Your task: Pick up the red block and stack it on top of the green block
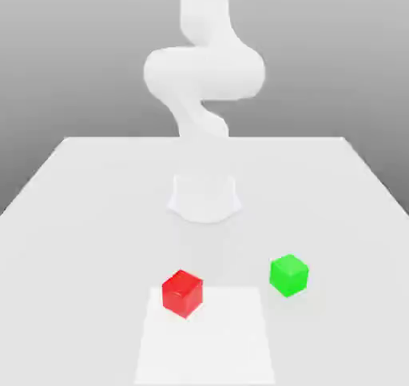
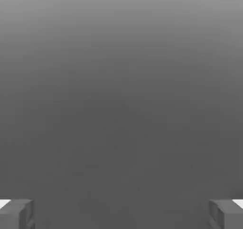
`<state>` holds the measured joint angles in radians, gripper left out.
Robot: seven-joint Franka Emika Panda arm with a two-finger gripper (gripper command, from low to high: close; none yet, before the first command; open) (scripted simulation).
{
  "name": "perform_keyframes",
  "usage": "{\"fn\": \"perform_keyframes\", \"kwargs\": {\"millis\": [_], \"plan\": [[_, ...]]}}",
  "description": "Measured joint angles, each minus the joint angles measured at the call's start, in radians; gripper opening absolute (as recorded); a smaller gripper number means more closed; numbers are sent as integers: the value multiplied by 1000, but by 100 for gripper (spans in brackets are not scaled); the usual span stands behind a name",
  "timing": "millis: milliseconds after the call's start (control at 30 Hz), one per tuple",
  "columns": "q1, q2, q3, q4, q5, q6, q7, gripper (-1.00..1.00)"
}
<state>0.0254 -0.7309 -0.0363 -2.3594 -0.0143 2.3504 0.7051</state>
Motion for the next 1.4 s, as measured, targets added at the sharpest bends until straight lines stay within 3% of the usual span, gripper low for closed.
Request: {"fn": "perform_keyframes", "kwargs": {"millis": [667, 800, 900, 933, 1167, 1267, 1400], "plan": [[155, 629, -269, -513, -61, 452, -885, 0], [163, 771, -244, -515, 66, 566, -1013, 0], [83, 880, -133, -499, 193, 655, -1106, 0], [46, 914, -90, -494, 220, 684, -1125, -100], [34, 923, -77, -493, 225, 689, -1129, -100], [73, 837, -142, -507, 124, 619, -1057, -100], [47, 696, -155, -528, -5, 502, -964, -100]]}}
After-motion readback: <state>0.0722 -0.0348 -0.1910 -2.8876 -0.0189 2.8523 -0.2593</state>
